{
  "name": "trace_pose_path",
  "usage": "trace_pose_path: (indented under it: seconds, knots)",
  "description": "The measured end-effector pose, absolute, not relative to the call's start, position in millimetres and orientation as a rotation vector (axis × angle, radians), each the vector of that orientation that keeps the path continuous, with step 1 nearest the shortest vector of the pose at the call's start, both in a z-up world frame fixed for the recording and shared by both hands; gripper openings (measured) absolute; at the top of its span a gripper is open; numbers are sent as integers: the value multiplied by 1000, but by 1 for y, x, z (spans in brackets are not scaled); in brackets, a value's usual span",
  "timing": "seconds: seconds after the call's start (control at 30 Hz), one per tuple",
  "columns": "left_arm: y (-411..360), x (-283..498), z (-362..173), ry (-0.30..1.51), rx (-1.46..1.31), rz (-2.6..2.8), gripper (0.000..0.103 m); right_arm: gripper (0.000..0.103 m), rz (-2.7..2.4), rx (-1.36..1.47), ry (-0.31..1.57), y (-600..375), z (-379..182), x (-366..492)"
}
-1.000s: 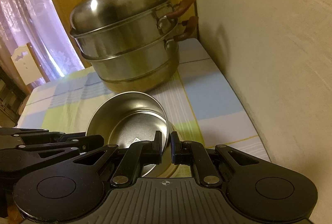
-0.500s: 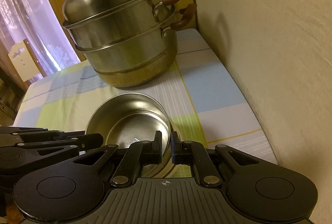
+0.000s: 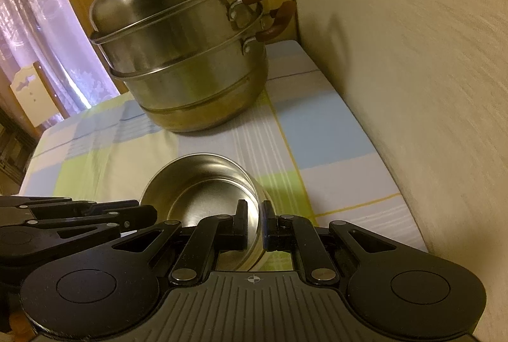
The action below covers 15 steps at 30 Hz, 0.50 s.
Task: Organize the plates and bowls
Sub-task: 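Carry the steel bowl over and lower it into the cream bowl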
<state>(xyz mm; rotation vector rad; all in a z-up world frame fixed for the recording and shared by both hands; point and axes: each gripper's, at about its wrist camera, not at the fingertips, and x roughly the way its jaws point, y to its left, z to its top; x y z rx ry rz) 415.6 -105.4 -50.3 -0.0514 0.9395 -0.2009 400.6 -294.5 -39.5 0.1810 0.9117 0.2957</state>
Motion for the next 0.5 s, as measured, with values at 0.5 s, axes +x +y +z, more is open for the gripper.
trace_pose_path:
  seconds: [0.5]
  knots:
    - [-107,403,-41,918,-58,-182,10,8,305,183,897,-298,-32,390]
